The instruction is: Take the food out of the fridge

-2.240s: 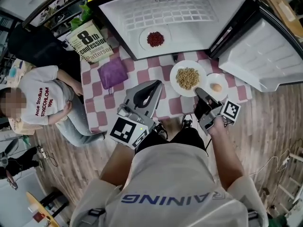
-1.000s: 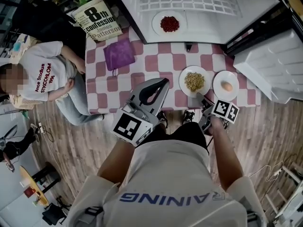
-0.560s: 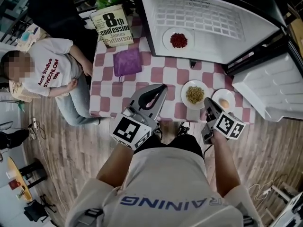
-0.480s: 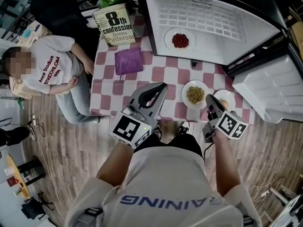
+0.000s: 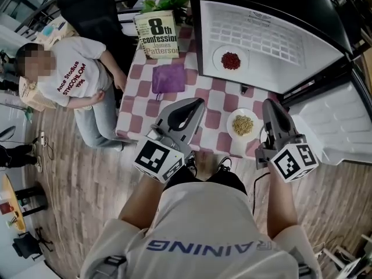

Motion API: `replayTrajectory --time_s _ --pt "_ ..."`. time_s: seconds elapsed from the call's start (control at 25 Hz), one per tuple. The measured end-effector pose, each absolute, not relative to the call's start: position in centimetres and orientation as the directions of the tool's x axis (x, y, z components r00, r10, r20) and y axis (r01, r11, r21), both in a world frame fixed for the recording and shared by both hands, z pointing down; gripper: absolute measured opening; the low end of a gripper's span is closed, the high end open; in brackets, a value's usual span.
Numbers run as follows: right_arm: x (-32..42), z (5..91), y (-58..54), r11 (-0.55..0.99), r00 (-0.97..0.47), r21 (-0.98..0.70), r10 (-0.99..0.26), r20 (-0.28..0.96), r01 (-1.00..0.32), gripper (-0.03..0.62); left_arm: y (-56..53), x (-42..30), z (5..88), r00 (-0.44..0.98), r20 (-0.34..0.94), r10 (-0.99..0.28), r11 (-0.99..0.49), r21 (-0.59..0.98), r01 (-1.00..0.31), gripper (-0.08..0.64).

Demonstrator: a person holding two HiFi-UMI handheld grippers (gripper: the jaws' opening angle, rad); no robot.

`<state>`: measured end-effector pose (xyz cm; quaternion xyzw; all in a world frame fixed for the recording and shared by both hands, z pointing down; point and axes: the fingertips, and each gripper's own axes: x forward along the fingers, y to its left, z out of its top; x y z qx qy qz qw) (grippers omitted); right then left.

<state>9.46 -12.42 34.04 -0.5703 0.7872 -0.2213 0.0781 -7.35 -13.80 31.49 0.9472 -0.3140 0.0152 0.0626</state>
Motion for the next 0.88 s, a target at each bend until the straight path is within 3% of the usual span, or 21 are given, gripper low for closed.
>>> replayTrajectory --time_s 0.28,0.88 --pt "8.6 29.0 -13.7 0.341 -0.379 -0.383 -0.925 0.027 -0.858 0.029 -13.8 -8.3 29.1 0.776 0.025 -0.630 -0.774 0.065 -0.630 0.006" --pt "8.4 29.7 -14.7 0.326 -0.384 -0.417 -0.921 0.062 -0.849 0.029 -14.4 -8.3 28.7 0.777 0.005 -0.629 -0.775 0.062 -0.628 0.006"
